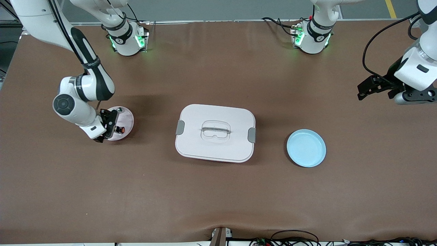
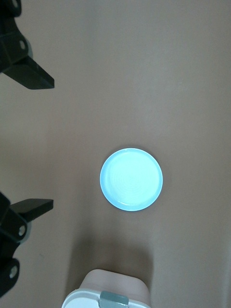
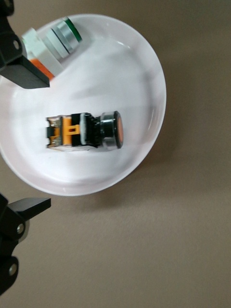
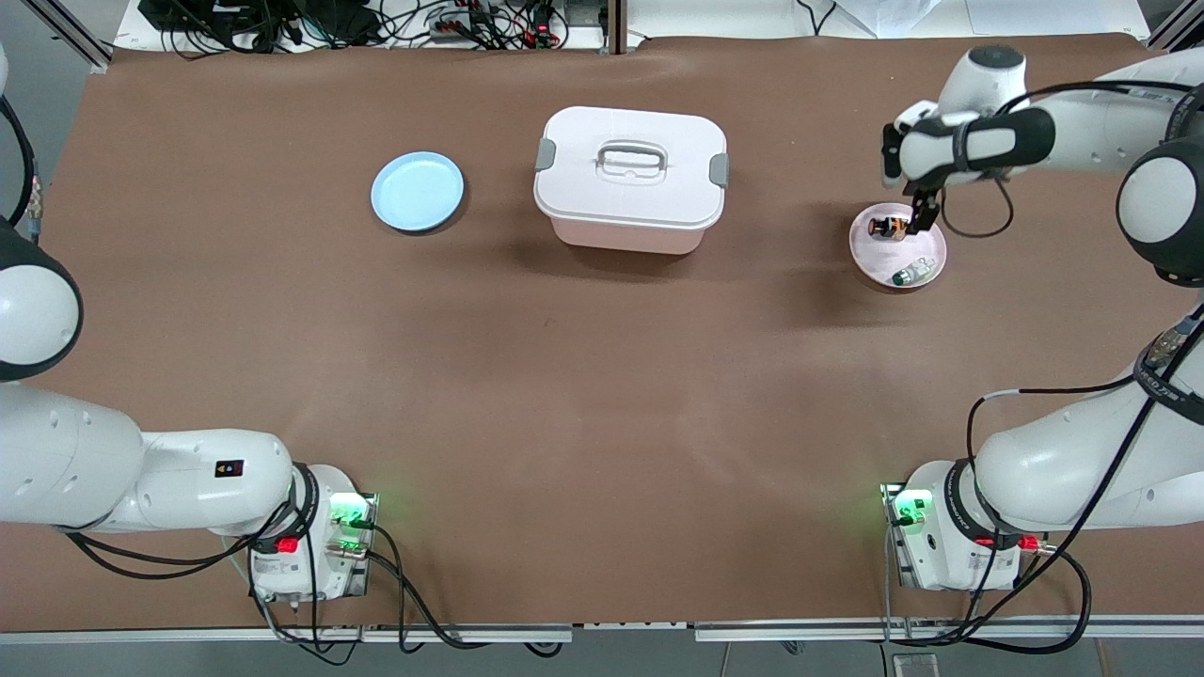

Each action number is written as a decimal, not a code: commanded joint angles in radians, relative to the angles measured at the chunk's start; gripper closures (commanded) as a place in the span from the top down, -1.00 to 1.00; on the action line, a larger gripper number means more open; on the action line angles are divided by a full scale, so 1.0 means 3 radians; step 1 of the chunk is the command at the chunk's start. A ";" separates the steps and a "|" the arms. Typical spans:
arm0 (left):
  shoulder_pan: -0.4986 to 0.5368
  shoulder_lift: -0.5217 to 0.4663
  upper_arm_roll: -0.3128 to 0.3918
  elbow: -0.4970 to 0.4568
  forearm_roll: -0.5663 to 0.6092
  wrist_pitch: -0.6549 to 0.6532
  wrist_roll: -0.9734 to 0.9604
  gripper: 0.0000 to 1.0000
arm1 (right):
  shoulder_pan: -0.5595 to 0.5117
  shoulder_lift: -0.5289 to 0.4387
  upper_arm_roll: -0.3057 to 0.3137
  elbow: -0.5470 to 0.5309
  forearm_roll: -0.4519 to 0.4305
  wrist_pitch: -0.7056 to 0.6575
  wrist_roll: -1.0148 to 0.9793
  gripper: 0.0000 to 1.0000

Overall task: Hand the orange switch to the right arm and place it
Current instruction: 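Lower the switch onto the white plate with the right gripper, then open the right gripper and lift it away from the plate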

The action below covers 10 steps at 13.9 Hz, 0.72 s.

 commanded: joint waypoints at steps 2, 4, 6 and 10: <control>-0.0176 -0.0036 0.0171 0.0018 0.0003 -0.0057 0.0050 1.00 | -0.0021 -0.0028 0.0036 0.0643 -0.0035 -0.0988 0.0006 1.00; -0.0177 -0.0026 0.0181 0.0018 0.0003 -0.0057 0.0050 1.00 | -0.0010 -0.0013 0.0036 0.1011 -0.0030 -0.1485 0.0042 1.00; -0.0182 -0.0031 0.0196 0.0033 0.0003 -0.0057 0.0055 1.00 | -0.0026 -0.0002 0.0031 0.1273 -0.0019 -0.1839 0.0123 1.00; -0.0151 0.0010 0.0196 0.0156 -0.0007 -0.0057 0.0060 1.00 | -0.0123 0.0003 0.0016 0.1825 0.0077 -0.2463 0.0456 1.00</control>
